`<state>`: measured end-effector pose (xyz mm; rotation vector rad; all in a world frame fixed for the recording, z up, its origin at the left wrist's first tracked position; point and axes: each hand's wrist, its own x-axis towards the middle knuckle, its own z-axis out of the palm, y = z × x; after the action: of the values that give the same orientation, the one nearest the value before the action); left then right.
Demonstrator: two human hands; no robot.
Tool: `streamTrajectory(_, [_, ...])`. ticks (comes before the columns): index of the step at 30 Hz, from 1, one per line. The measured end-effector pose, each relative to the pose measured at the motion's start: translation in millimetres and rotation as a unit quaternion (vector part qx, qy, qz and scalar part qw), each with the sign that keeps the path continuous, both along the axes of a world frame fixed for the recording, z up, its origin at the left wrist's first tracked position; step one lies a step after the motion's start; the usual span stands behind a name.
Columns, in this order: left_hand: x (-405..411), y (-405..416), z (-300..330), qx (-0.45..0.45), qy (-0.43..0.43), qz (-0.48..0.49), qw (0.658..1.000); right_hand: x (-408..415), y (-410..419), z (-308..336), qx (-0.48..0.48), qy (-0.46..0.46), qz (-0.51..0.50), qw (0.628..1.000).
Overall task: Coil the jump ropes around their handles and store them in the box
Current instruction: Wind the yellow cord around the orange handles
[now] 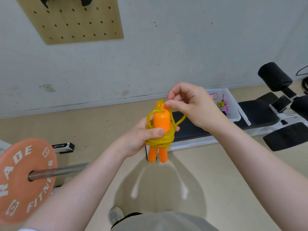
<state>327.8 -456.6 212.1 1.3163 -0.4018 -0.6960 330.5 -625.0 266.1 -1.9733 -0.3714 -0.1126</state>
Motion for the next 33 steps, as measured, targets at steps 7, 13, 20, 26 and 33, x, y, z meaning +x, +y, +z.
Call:
streamTrajectory(7, [5.3, 3.4, 20.2, 0.241, -0.2, 0.072, 0.947, 0.0, -6.0, 22.6, -0.119, 0.078, 0.085, 0.986])
streamTrajectory(13, [1.5, 0.5, 2.9, 0.412, -0.303, 0.178, 0.841, -4.9, 0.2, 6.8, -0.192, 0.076, 0.029, 0.978])
streamTrajectory(20, [0.6, -19.2, -4.8, 0.437, -0.295, 0.252, 0.811, -13.9, 27.0, -22.0, -0.109, 0.032, -0.163, 0.98])
streamTrajectory(26, [-2.3, -29.4, -10.4, 0.354, -0.206, 0.31, 0.858, -25.3, 38.9, -35.3, -0.067, 0.027, -0.243, 0.967])
streamTrajectory(33, [-5.4, -32.2, -20.2, 0.213, -0.076, 0.254, 0.941, -26.4, 35.0, -49.1, -0.048, -0.006, -0.199, 0.979])
